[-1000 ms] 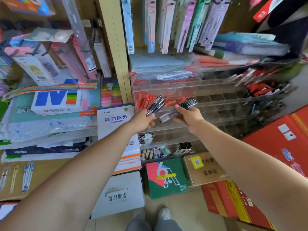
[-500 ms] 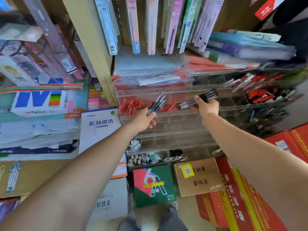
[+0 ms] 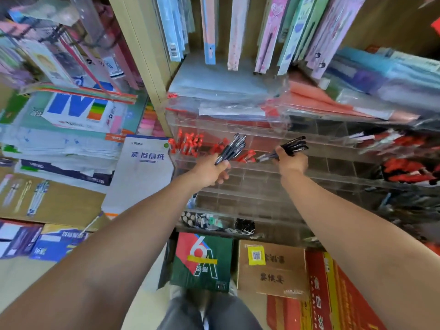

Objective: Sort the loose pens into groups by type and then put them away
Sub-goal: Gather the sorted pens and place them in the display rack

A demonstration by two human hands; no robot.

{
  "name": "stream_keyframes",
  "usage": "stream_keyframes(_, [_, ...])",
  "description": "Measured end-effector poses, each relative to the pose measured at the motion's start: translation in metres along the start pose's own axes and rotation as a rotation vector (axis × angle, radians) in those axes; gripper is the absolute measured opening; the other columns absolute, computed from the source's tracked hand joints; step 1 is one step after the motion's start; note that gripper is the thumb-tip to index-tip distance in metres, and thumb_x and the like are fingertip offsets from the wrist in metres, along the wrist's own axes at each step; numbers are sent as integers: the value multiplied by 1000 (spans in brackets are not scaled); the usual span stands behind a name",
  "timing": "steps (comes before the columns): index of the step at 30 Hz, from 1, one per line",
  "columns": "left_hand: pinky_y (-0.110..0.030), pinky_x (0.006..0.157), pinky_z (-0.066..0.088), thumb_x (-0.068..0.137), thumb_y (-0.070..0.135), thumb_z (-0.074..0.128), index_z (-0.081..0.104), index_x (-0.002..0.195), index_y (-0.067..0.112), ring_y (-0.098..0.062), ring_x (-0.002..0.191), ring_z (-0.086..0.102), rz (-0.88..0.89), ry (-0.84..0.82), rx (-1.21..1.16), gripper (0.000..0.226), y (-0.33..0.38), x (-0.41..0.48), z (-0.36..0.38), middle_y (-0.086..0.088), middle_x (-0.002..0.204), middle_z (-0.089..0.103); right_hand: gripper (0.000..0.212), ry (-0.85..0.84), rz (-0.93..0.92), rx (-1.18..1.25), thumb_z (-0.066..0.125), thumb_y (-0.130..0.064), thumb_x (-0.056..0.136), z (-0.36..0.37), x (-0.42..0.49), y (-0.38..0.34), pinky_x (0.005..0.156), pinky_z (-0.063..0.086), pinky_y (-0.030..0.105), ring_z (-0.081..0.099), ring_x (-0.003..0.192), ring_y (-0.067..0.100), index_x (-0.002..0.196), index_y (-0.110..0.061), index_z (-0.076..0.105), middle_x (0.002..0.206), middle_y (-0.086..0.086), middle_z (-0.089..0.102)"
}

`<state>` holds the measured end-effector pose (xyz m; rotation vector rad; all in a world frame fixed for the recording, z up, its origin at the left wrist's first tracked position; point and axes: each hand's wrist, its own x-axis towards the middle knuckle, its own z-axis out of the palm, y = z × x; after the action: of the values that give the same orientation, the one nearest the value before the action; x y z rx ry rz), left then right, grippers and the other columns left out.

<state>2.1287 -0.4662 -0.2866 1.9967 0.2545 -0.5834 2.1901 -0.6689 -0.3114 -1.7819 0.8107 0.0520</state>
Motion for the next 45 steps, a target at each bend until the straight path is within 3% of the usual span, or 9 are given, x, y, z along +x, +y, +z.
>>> stream_keyframes(4, [-25,63,46,103,30,39,55,105,14,-14,72,60,3,-24,-15,22,2,4,1,-1,88,67,33,-52,13,-70,73,-23,83,0,5,1,92,52,42,66,98,29,103,2,67,101,10,68])
stream_keyframes(8, [-30,71,47,103,30,37,54,100,19,-14,73,61,17,-60,-14,20,5,4,3,-2,85,66,20,-80,-15,-52,74,-21,82,0,5,6,91,52,47,66,97,34,73,-13,59,106,18,69])
stream_keyframes(13, [-28,64,45,103,28,39,55,99,17,-15,67,56,15,-139,-30,21,10,6,6,-2,74,57,49,-7,-70,-129,75,-31,79,-12,2,4,97,47,36,57,105,25,118,-9,56,126,10,52])
stream_keyframes(16, [-25,62,46,103,28,39,57,104,12,-13,62,52,23,-169,-2,24,17,6,9,1,71,52,47,-14,-143,-24,72,-34,83,-23,-11,1,85,44,29,55,99,18,118,-12,51,116,4,53])
stream_keyframes(25, [-23,57,41,103,24,38,52,100,10,-12,56,41,111,-347,119,20,37,-4,33,1,67,43,46,-644,28,200,70,-44,82,-31,-50,-1,45,32,21,45,54,10,107,-8,58,77,3,60])
stream_keyframes(29, [-26,54,38,102,20,43,45,86,18,-14,56,38,146,-374,166,16,38,-8,40,-1,66,41,9,-618,89,209,62,-16,88,-34,-51,2,43,25,21,37,51,10,89,-9,56,74,6,55])
stream_keyframes(34, [-33,62,41,101,25,44,47,111,13,-13,59,40,171,-358,260,16,42,-4,46,1,70,43,18,-674,127,321,66,-24,89,-41,-53,4,39,33,17,41,50,9,84,-10,55,70,4,58])
stream_keyframes(39, [-31,58,38,100,25,45,42,87,24,-14,60,41,272,-348,362,14,50,0,51,1,70,44,15,-582,32,291,66,-16,89,-47,-44,1,37,32,17,44,43,7,86,-10,54,73,8,57])
stream_keyframes(45, [-35,70,44,97,31,53,52,101,13,-23,78,53,216,-215,440,18,49,17,50,-6,88,54,14,-386,0,342,67,-15,89,-62,-26,-10,39,37,16,47,43,4,81,-10,57,73,6,62])
